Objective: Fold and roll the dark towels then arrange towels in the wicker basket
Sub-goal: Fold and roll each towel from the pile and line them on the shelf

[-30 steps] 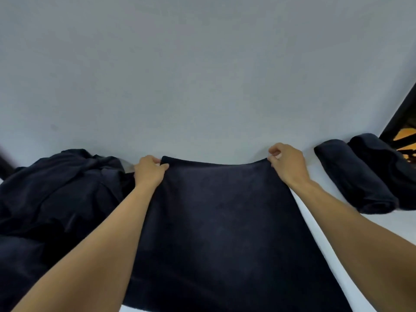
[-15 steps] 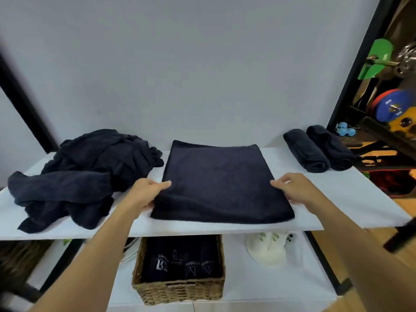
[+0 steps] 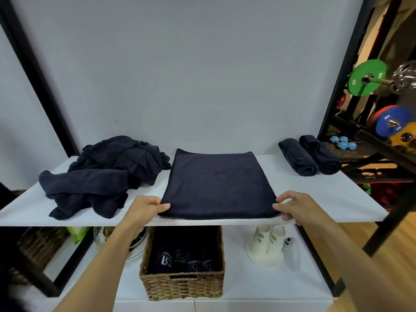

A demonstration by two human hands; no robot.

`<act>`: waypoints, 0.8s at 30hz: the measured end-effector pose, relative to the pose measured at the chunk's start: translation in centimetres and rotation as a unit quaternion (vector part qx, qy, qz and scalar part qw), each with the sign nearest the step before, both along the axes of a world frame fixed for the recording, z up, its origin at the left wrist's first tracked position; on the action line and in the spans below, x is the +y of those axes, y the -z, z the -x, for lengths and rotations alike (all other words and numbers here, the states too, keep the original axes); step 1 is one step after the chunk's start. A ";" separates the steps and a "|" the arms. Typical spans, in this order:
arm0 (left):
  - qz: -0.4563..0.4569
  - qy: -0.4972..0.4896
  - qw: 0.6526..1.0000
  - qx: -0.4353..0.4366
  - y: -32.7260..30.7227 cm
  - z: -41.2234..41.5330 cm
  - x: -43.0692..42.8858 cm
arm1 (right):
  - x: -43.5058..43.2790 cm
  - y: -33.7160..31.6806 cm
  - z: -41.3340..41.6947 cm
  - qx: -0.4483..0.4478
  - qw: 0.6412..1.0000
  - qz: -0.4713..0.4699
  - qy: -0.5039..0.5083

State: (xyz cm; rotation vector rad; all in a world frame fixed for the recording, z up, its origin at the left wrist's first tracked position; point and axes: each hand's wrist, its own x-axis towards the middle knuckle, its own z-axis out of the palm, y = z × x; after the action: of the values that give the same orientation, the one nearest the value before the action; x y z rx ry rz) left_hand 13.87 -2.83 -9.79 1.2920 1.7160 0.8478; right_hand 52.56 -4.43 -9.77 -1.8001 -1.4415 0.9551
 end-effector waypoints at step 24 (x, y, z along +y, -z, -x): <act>-0.087 -0.007 0.956 -0.280 -5.6 1.0 -1.8 | -0.6 -5.8 -0.9 0.106 0.992 -0.063 -0.001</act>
State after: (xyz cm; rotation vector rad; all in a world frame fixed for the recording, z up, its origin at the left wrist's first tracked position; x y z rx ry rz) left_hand 12.89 -4.68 -4.19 1.0173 1.2197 1.2567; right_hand 53.46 -4.99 -3.94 -1.5568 -1.3413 1.0006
